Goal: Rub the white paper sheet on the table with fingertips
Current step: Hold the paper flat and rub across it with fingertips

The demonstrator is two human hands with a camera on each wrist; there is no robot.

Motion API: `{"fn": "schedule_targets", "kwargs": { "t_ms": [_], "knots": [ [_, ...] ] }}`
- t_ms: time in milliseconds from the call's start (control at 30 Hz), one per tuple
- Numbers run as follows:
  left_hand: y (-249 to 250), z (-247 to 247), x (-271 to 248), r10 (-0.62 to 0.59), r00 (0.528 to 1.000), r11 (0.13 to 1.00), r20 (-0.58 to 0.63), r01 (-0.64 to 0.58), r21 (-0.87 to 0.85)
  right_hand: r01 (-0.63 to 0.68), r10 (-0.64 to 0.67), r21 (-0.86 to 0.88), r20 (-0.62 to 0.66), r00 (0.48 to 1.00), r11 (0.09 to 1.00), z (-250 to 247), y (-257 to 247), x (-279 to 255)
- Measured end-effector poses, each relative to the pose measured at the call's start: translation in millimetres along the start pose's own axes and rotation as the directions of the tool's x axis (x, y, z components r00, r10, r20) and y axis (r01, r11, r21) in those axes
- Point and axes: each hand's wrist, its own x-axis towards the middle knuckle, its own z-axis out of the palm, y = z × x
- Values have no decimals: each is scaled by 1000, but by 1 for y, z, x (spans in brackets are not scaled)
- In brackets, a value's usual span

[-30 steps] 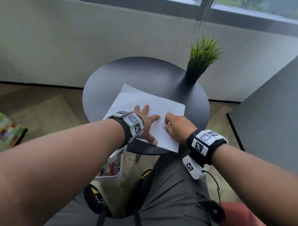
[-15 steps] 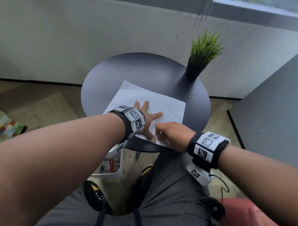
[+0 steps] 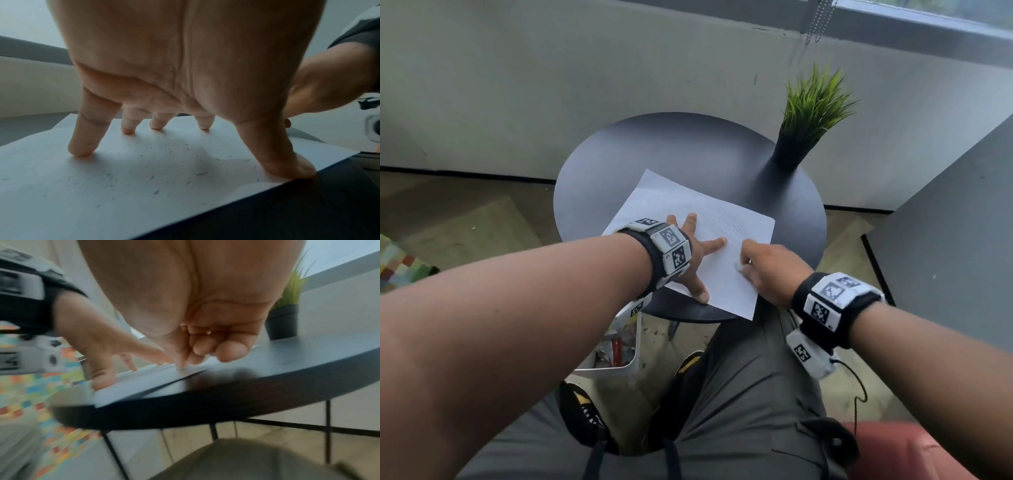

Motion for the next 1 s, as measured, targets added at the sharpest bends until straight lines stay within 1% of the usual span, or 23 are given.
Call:
{"fn": "schedule_targets", "kwargs": {
  "t_ms": [67, 133, 167, 200, 267, 300, 333, 367, 400, 467, 500, 533, 567, 600, 667, 700, 733, 767, 833, 867, 900, 933, 1000],
  "knots": [
    [-1, 0, 0, 4, 1000, 1000, 1, -4, -6, 138, -138, 3, 53, 989, 990, 9, -20, -13],
    [-1, 0, 1, 7, 1000, 1000, 1, -7, -9, 306, -310, 45, 152, 939, 951, 13, -31, -26],
    [-1, 0, 1, 8, 1000, 1000, 0, -8, -7, 314, -321, 65, 177, 930, 947, 9, -26, -25],
    [0, 0, 1, 5, 1000, 1000, -1, -5, -5, 269, -277, 71, 172, 945, 961, 4, -17, -19],
    [-1, 0, 2, -8, 1000, 1000, -2, 8, -3, 77, -83, 66, 91, 992, 995, -5, 2, -5],
    [-2, 0, 2, -13, 1000, 1000, -2, 13, -7, -6, 3, 56, 45, 999, 998, -7, 8, -1],
    [-4, -1, 3, -16, 1000, 1000, -4, 16, -14, -39, 38, 42, 16, 999, 998, -6, 9, 1],
    [-6, -1, 4, -19, 1000, 1000, -4, 18, -22, -2, 2, 21, 6, 1000, 1000, -3, 5, 0],
    [-8, -2, 5, -21, 1000, 999, -2, 21, -29, 77, -77, 14, 23, 997, 997, 0, -4, -4],
    [-13, -2, 5, -26, 1000, 999, 6, 26, -31, 278, -278, 16, 112, 954, 961, 8, -21, -16],
    [-13, -3, 5, -25, 1000, 999, 11, 25, -25, 321, -322, 34, 142, 936, 947, 9, -19, -19],
    [-13, -3, 6, -24, 1000, 1000, 10, 24, -20, 305, -309, 49, 148, 939, 951, 7, -14, -17],
    [-12, -3, 6, -26, 1000, 999, 7, 26, -18, 232, -239, 67, 127, 963, 970, 3, -8, -13],
    [-12, -3, 7, -30, 1000, 999, 4, 30, -18, 113, -121, 90, 89, 989, 989, -1, 0, -7],
    [-12, -2, 8, -34, 999, 999, 0, 34, -19, -57, 55, 76, 25, 998, 995, -4, 7, -1],
    [-12, -1, 9, -33, 999, 999, -2, 33, -20, -60, 59, 43, 19, 998, 997, -2, 3, -1],
    [-13, -1, 10, -30, 1000, 999, -2, 30, -22, -20, 19, 25, 28, 999, 999, 2, -5, -4],
    [-13, 0, 10, -28, 1000, 999, -2, 28, -24, 53, -55, 36, 57, 997, 998, 7, -16, -8],
    [-14, 0, 10, -28, 1000, 999, 3, 28, -28, 218, -224, 57, 124, 967, 974, 14, -31, -18],
    [-14, 0, 9, -27, 1000, 999, 7, 27, -28, 219, -227, 73, 137, 964, 973, 13, -29, -17],
    [-14, 0, 8, -26, 1000, 999, 9, 27, -29, 159, -170, 89, 132, 976, 983, 8, -24, -11],
    [-14, 0, 7, -23, 1000, 999, 9, 24, -31, 61, -74, 109, 118, 990, 992, 3, -15, -3],
    [-15, 1, 5, -13, 1000, 999, 10, 13, -37, -110, 102, 126, 69, 992, 986, -7, 1, 10]
  ]
}}
